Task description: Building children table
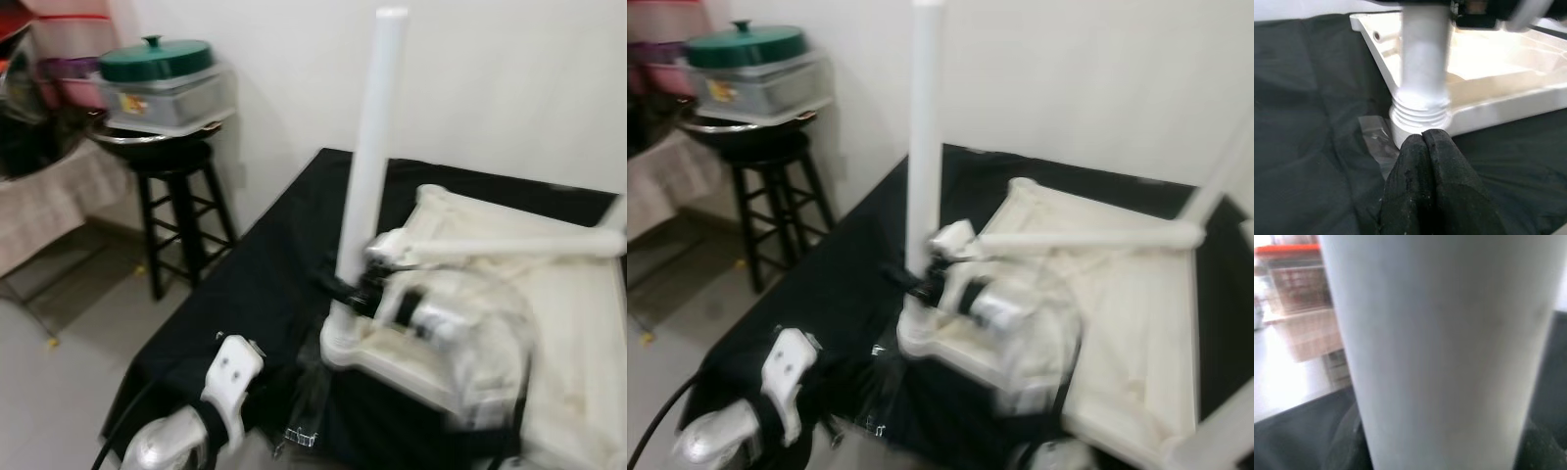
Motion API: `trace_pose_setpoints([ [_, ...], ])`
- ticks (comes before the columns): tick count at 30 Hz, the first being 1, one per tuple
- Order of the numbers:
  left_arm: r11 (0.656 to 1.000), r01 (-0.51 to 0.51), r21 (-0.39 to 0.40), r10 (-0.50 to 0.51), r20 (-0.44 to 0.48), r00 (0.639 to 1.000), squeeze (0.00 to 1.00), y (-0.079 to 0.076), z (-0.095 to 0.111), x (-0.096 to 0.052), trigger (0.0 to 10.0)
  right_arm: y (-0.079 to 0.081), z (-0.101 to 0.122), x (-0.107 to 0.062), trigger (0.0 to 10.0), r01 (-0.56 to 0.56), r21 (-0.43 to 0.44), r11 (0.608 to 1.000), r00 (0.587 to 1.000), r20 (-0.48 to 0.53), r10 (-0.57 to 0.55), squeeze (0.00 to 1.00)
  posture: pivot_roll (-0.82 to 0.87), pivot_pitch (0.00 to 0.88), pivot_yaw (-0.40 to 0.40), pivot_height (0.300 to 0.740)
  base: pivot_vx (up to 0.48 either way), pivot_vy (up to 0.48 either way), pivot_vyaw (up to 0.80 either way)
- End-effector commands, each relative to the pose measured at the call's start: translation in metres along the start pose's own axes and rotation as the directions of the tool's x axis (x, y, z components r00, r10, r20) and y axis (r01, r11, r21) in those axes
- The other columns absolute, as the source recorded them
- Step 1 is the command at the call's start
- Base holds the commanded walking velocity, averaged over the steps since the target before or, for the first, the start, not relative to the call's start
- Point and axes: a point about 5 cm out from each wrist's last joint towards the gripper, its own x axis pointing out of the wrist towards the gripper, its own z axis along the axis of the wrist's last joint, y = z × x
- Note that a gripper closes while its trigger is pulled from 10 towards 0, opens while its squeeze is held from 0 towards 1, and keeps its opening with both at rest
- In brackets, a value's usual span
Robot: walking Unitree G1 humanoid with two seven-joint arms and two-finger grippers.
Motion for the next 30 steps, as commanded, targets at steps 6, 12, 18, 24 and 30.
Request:
trace_pose_setpoints([
  [6, 0.999, 0.043, -0.018, -0.044, -0.012, 0.999, 0.0, 0.001, -0.004, 0.0, 10.0, -0.017, -0.038, -0.013, 0.0, 0.128, -0.007, 0.992, 0.966, -0.224, -0.126, 0.0, 0.03, 0.0, -0.007, 0.74, 0.0, 0.0, 0.0],
  [12, 0.998, 0.055, -0.026, -0.055, -0.015, 0.998, 0.0, 0.0, -0.006, 0.001, 10.0, -0.015, -0.041, -0.016, 10.0, 0.117, -0.019, 0.993, 0.963, -0.241, -0.118, 0.0, 0.03, 0.0, -0.005, 0.74, 0.0, 0.0, 0.0],
  [18, 0.995, 0.072, -0.073, -0.072, 0.002, 0.997, 0.0, 0.002, -0.008, 0.004, 10.0, -0.002, -0.011, -0.007, 10.0, -0.076, 0.042, 0.996, 0.993, -0.085, 0.079, 1.0, 0.03, 0.0, 0.007, 0.74, 0.0, 0.0, 0.0],
  [24, 0.993, 0.088, -0.083, -0.087, 0.004, 0.996, 0.0, 0.004, -0.01, 0.007, 10.0, -0.014, 0.011, 0.0, 10.0, -0.382, -0.081, 0.921, 0.924, -0.022, 0.382, 0.0, 0.04, 0.0, 0.014, 0.74, 0.0, 0.0, 0.0],
  [30, 0.993, 0.089, -0.083, -0.089, 0.004, 0.996, 0.0, 0.006, -0.01, 0.009, 10.0, -0.028, 0.013, 0.004, 10.0, -0.553, -0.128, 0.823, 0.833, -0.102, 0.544, 0.0, 0.05, 0.0, 0.006, 0.74, 0.0, 0.0, 0.0],
])
